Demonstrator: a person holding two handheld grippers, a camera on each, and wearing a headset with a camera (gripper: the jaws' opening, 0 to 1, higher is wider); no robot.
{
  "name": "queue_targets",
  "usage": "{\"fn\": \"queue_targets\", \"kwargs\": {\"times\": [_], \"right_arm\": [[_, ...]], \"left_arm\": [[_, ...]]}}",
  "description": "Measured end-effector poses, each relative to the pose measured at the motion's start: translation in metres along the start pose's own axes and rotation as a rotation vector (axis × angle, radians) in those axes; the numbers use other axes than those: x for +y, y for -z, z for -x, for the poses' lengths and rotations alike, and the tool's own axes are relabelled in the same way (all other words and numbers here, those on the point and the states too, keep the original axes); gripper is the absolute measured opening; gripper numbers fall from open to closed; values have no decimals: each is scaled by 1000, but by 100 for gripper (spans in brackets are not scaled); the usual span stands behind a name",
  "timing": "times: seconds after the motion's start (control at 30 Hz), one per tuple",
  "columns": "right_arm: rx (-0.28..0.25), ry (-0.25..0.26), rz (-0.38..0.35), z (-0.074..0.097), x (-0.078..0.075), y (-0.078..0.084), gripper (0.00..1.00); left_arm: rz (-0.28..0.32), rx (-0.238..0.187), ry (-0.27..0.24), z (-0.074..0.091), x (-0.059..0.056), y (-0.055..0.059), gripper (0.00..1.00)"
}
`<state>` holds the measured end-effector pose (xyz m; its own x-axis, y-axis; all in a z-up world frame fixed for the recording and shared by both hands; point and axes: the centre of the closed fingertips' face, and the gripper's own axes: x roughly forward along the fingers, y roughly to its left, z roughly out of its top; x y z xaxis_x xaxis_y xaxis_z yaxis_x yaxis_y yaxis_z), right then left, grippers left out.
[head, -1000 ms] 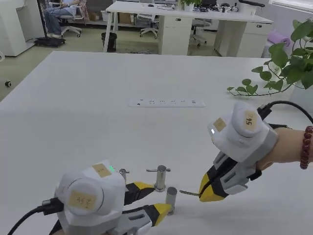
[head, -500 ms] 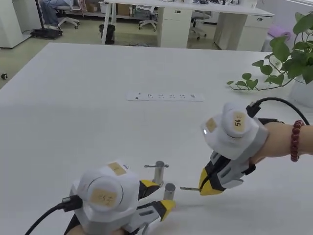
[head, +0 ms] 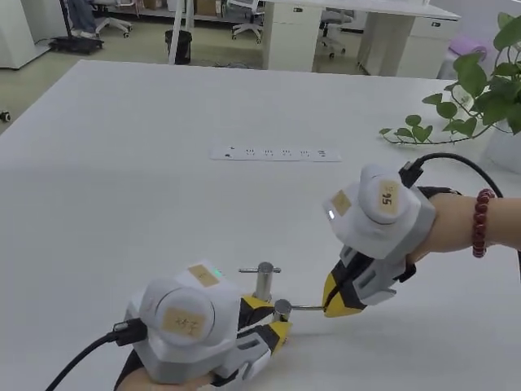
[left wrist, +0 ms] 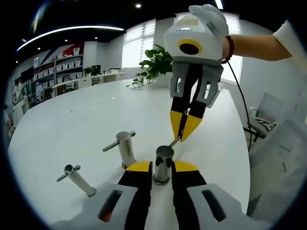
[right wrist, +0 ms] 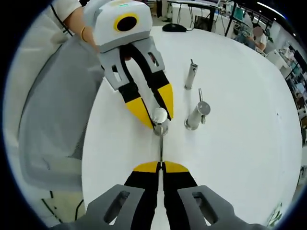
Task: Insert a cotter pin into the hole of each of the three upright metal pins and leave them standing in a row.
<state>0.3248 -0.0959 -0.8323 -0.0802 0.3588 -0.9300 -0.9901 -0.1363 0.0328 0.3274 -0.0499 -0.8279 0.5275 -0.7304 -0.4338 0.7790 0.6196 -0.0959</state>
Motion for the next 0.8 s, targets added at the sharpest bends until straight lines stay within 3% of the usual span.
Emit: {"fn": "queue_targets", "kwargs": {"times": [0.8], "right_arm": [[5, 3, 84, 3, -3, -3, 3]], "left_arm": [[-54, 5, 61, -2, -2, 0, 11]]}}
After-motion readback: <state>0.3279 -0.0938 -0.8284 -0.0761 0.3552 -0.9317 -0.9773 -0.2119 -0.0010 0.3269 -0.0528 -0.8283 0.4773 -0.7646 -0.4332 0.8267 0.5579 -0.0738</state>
